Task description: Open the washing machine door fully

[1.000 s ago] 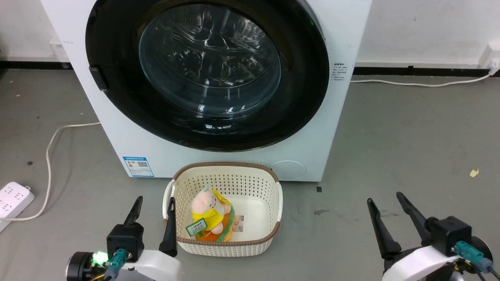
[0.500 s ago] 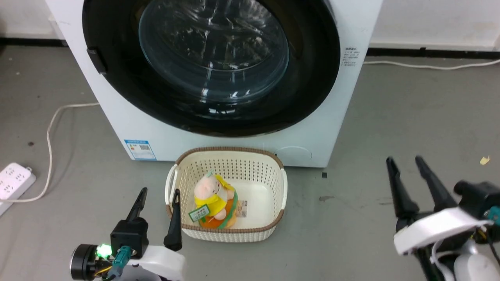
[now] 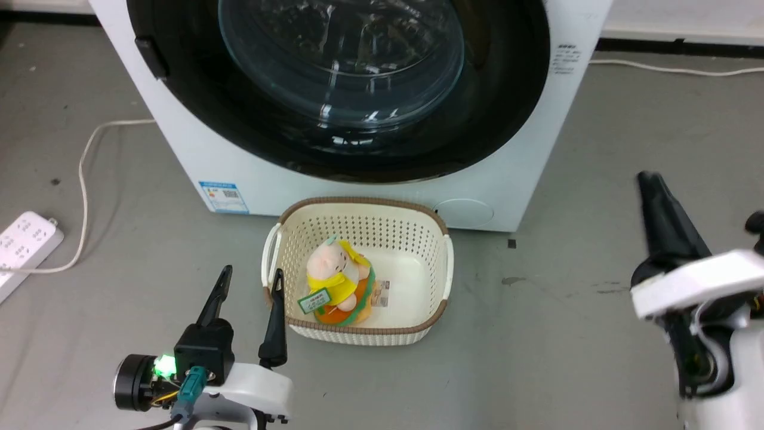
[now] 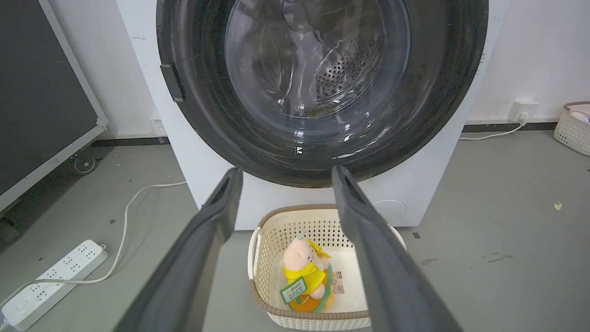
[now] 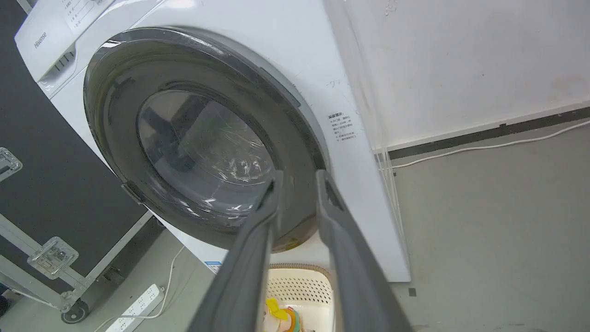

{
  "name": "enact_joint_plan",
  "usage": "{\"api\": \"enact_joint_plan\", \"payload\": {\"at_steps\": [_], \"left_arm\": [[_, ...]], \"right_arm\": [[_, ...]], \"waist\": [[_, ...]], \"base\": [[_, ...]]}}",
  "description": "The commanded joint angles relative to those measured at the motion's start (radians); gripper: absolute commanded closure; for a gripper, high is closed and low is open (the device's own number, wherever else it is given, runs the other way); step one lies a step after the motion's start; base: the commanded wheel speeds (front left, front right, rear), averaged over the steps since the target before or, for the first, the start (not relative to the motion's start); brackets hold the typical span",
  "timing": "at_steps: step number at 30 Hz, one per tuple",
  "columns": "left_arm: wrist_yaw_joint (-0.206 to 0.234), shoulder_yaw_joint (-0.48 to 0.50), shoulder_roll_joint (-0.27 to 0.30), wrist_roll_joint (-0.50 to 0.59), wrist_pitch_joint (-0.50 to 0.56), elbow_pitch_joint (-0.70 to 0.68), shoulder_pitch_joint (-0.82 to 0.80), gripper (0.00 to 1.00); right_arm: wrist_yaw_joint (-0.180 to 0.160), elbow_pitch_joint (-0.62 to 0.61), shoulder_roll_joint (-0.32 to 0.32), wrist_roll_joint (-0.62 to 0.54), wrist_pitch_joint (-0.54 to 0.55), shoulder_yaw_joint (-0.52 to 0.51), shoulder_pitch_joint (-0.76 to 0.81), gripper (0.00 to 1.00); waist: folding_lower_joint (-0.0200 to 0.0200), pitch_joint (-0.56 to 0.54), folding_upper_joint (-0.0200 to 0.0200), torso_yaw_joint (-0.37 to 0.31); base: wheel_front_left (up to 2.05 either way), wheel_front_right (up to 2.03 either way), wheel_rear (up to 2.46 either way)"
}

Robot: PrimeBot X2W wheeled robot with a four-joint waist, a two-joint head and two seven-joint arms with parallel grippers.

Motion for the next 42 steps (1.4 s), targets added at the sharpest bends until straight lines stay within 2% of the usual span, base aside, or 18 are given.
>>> {"api": "enact_joint_plan", "payload": {"at_steps": [1,11,22,34,42], "left_arm": [[0.007,-0.005,0.001,-0.005,-0.01,-0.006,-0.016,0.0],[0.015,-0.023,0.001,-0.008,-0.031,-0.011,-0.035,0.0],[0.03,-0.044,0.001,-0.011,-0.054,-0.015,-0.056,0.0],[0.045,-0.075,0.001,-0.017,-0.079,-0.025,-0.086,0.0],[0.056,-0.095,0.001,-0.022,-0.095,-0.03,-0.111,0.0]], "right_arm": [[0.0,0.012,0.003,0.029,0.007,-0.009,-0.031,1.0],[0.0,0.218,0.014,0.209,0.098,-0.111,-0.234,1.0],[0.0,0.502,-0.056,0.313,0.206,-0.177,-0.485,1.0],[0.0,0.697,-0.097,0.41,0.273,-0.216,-0.702,1.0],[0.0,0.862,-0.159,0.459,0.356,-0.227,-0.868,1.0]], "waist": [[-0.0001,0.008,-0.0001,0.006],[-0.0001,0.055,-0.0001,0.032],[-0.0001,0.104,-0.0001,0.069],[-0.0001,0.167,-0.0001,0.106],[-0.0001,0.217,-0.0001,0.134]], "base": [[0.0,0.0,0.0],[0.0,0.0,0.0],[0.0,0.0,0.0],[0.0,0.0,0.0],[0.0,0.0,0.0]]}}
